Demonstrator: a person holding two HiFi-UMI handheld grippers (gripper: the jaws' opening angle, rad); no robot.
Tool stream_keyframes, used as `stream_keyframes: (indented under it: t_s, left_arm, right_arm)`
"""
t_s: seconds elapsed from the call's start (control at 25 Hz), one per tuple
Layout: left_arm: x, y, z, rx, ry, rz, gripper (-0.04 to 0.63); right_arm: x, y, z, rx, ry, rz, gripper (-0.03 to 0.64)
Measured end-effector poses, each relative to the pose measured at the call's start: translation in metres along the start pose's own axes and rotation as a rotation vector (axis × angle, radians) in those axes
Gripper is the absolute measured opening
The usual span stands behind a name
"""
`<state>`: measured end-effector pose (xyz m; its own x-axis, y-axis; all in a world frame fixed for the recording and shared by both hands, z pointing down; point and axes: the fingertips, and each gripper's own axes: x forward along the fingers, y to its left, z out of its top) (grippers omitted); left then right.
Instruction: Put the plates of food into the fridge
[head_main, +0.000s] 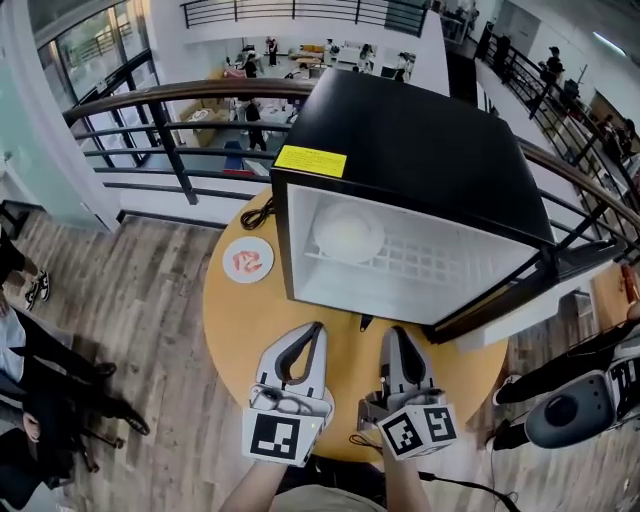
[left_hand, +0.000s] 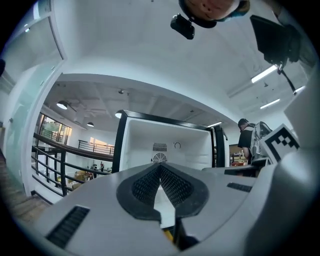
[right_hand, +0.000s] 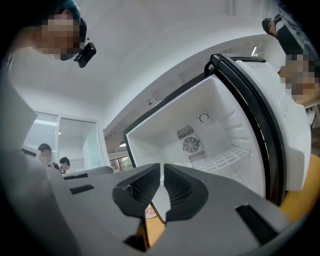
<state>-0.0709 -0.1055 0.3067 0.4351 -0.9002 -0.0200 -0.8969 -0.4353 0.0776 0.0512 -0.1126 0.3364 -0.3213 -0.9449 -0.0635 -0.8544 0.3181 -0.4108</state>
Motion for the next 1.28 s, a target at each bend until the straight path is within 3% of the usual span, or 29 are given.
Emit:
stream_keyframes:
  t_s: [0.24, 0.48, 0.56, 0.68, 0.8, 0.92, 1.08, 1.12, 1.28]
  left_arm:
    - [-0.009, 0.012, 0.003, 0.007, -0.008, 0.062, 0.008]
    - [-0.031, 0.038, -0.036, -0.032, 0.065, 0.155, 0.008]
    - [-0.046, 0.05, -0.059, -0.053, 0.119, 0.18, 0.008]
    - [-0.076, 0.071, -0.12, -0.087, 0.285, 0.226, 0.008]
    - [-0.114, 0.088, -0.192, -0.195, 0.464, 0.266, 0.008]
    - [-0.151, 0.085, -0.251, -0.365, 0.616, 0.266, 0.008]
    - [-0.181, 0.068, -0.297, -0.656, 0.69, 0.27, 0.009]
    - [-0.185, 0.064, -0.304, -0.692, 0.697, 0.275, 0.009]
    - [-0.191, 0.048, -0.32, -0.718, 0.743, 0.246, 0.015]
  right_arm:
    - [-0.004, 0.009, -0.003, -0.003, 0.018, 0.043, 0.032]
    - [-0.009, 0.005, -0.029, -0.02, 0.087, 0.081, 0.032]
    - [-0.012, -0.002, -0.052, -0.029, 0.148, 0.113, 0.032]
    - [-0.025, -0.021, -0.116, 0.013, 0.369, 0.211, 0.032]
    - [-0.052, -0.037, -0.19, 0.139, 0.644, 0.26, 0.032]
    - [-0.082, -0.04, -0.245, 0.208, 0.857, 0.271, 0.032]
    - [-0.105, -0.032, -0.287, 0.25, 1.018, 0.282, 0.032]
    - [-0.108, -0.031, -0.293, 0.261, 1.043, 0.286, 0.033]
    - [-0.121, -0.025, -0.308, 0.304, 1.103, 0.295, 0.034]
